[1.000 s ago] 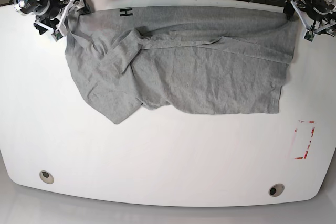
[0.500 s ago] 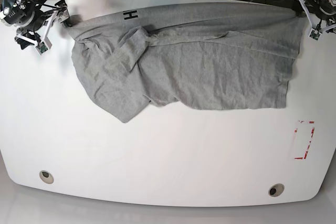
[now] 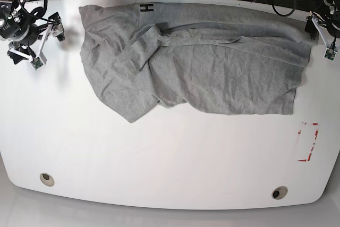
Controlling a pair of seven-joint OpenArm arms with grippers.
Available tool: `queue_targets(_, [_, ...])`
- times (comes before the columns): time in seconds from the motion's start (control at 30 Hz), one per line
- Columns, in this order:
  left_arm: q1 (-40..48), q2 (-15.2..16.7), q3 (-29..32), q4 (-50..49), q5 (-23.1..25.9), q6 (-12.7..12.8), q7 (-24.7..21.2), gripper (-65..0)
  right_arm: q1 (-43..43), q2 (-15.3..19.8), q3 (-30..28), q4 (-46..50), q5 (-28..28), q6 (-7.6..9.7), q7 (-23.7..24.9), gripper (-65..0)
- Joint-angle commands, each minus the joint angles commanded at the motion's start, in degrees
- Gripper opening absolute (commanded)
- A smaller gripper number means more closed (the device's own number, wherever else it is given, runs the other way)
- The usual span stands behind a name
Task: Layout the t-shirt on the table in an organized manner, then fold the t-shirt properly
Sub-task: 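Release the shirt and move the right gripper back over it, then grasp the shirt fabric with the right gripper and tug it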
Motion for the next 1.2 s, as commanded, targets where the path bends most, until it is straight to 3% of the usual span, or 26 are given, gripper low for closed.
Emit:
queue_targets(0.33, [-2.1, 3.0, -0.4, 3.3, 0.0, 0.0, 0.0, 0.0, 3.8, -0.4, -0.4, 0.0, 0.3, 0.0, -0.2, -1.5])
queue_targets(0.57, [-5.0, 3.1, -1.1, 4.1, 0.0, 0.0, 0.0, 0.0, 9.3, -4.0, -2.5, 0.0, 0.7, 0.0, -0.3, -1.5])
queue_targets(0.87, [-13.4, 3.1, -3.3, 4.1, 0.3, 0.0, 0.0, 0.0, 16.6, -12.4, -4.7, -1.2, 0.4, 0.0, -0.3, -1.5])
queue_targets(1.2, [-16.6, 4.8, -2.3, 4.0, 0.4, 0.0, 0.0, 0.0, 19.2, -19.4, -5.3, -12.5, 0.5, 0.0, -0.2, -1.5])
